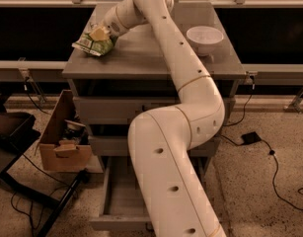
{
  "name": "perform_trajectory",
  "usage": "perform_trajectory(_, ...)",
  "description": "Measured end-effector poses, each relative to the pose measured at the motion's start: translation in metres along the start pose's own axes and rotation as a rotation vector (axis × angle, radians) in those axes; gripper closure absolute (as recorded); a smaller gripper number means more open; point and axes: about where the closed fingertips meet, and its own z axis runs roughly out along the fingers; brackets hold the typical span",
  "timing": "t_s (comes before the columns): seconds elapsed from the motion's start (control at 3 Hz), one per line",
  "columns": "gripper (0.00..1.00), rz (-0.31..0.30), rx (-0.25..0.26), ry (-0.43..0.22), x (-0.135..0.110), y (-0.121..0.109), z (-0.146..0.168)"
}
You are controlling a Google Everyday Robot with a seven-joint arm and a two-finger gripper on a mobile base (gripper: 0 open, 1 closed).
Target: Place green jalapeno chip bag into bottom drawer
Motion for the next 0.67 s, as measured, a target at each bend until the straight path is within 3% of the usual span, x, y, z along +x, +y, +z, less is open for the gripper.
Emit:
perform_trajectory(0.33, 1.0, -0.008, 0.014, -0.011, -0.011, -0.002, -0.023)
perform_trajectory(0.67, 1.0, -0.022, 0.049, -0.073, -0.041, -0.005, -0.094)
